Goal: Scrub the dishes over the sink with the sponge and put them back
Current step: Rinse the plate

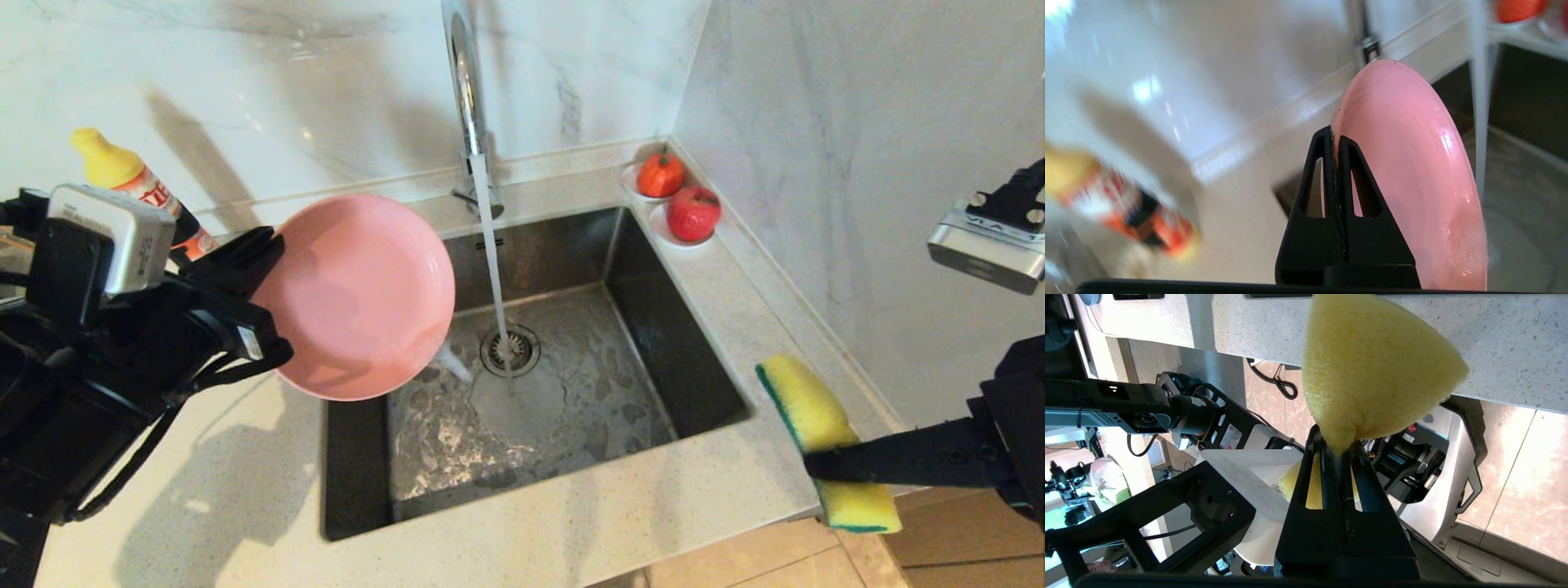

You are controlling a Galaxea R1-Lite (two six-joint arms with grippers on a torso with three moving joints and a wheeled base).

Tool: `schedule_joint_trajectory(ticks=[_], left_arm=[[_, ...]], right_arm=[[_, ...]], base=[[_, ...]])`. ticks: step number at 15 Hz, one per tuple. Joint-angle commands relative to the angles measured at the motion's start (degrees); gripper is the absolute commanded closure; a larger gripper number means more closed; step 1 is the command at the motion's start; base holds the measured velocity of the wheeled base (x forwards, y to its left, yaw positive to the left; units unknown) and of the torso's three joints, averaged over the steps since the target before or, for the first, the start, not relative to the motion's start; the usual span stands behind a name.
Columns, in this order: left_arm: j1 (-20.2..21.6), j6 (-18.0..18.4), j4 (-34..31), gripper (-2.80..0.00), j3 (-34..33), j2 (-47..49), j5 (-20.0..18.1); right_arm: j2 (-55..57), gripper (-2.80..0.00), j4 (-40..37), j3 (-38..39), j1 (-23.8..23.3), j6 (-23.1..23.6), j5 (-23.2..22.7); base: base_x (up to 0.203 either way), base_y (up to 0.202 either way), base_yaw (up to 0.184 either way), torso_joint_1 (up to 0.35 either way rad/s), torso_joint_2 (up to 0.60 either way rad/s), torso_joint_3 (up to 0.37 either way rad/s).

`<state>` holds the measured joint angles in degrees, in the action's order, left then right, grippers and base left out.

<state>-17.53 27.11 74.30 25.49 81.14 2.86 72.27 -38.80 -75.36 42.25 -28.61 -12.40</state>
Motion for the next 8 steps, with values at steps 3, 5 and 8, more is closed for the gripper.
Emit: schedule_joint_trajectory(ticks=[3,5,8], left_arm=[[0.04,7.81,3.31,0.0,-1.65,-0.87,-3.15],[0.04,10.07,3.33,0.0,-1.86,-1.25,-3.54],[0.04,13.11,4.17,0.0,-2.33,-1.25,-5.33]], right_arm=[[0.86,0.0,-0.13,0.13,0.02,-0.22,-0.09],[1.21,0.0,-0.18,0.13,0.02,-0.22,-0.17],[1.56,0.0,-0.13,0.09,0.02,-0.18,-0.17]], base=[[0.0,0.0,0.0,0.0,0.0,0.0],[0.0,0.0,0.0,0.0,0.0,0.0],[0.0,0.0,0.0,0.0,0.0,0.0]])
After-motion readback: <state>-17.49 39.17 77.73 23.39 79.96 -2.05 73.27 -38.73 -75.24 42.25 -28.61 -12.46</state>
